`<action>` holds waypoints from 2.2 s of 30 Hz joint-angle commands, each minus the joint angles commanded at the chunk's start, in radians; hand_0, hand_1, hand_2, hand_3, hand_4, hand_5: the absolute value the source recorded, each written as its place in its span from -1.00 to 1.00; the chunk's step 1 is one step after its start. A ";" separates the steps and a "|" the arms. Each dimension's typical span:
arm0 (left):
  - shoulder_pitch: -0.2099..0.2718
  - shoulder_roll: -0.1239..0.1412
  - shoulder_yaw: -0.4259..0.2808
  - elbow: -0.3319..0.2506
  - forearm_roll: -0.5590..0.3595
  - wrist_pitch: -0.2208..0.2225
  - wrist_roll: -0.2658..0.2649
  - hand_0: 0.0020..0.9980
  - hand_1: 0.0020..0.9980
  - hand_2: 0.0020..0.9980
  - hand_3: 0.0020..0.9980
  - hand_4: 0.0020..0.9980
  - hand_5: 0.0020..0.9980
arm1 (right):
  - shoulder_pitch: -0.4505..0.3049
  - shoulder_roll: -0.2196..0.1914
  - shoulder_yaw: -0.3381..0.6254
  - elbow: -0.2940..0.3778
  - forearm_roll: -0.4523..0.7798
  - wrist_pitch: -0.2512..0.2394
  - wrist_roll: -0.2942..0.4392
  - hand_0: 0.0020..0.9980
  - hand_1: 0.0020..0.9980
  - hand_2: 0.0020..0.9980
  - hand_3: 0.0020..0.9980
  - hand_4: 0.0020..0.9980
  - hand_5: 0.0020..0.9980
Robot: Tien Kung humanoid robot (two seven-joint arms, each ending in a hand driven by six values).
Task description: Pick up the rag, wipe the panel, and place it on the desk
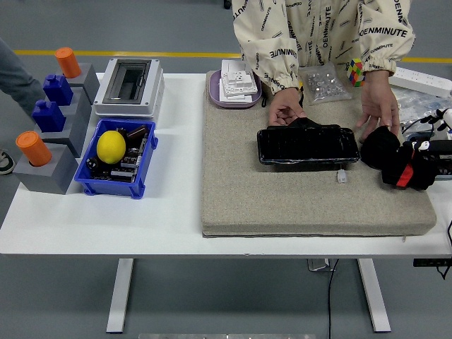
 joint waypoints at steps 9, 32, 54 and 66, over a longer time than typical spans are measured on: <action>0.002 0.004 0.004 0.000 0.002 0.000 0.000 0.29 0.38 0.47 0.13 0.19 -0.07 | -0.005 0.002 -0.005 -0.001 0.000 0.001 0.000 0.42 0.29 0.47 0.44 1.00 0.28; 0.007 -0.003 0.004 0.000 -0.002 0.000 -0.001 0.29 0.38 0.47 0.13 0.19 -0.07 | -0.006 0.002 0.001 0.000 -0.004 0.003 -0.003 0.42 0.29 0.47 0.44 1.00 0.28; 0.010 -0.004 -0.006 0.000 0.003 0.001 0.001 0.29 0.38 0.47 0.13 0.19 -0.07 | -0.014 -0.004 0.003 0.012 -0.005 0.006 -0.009 0.42 0.29 0.47 0.44 1.00 0.28; 0.010 -0.001 -0.013 0.000 0.008 0.001 0.000 0.29 0.38 0.47 0.13 0.19 -0.07 | -0.076 -0.061 -0.012 0.147 0.005 0.039 -0.071 0.40 0.29 0.47 0.44 1.00 0.28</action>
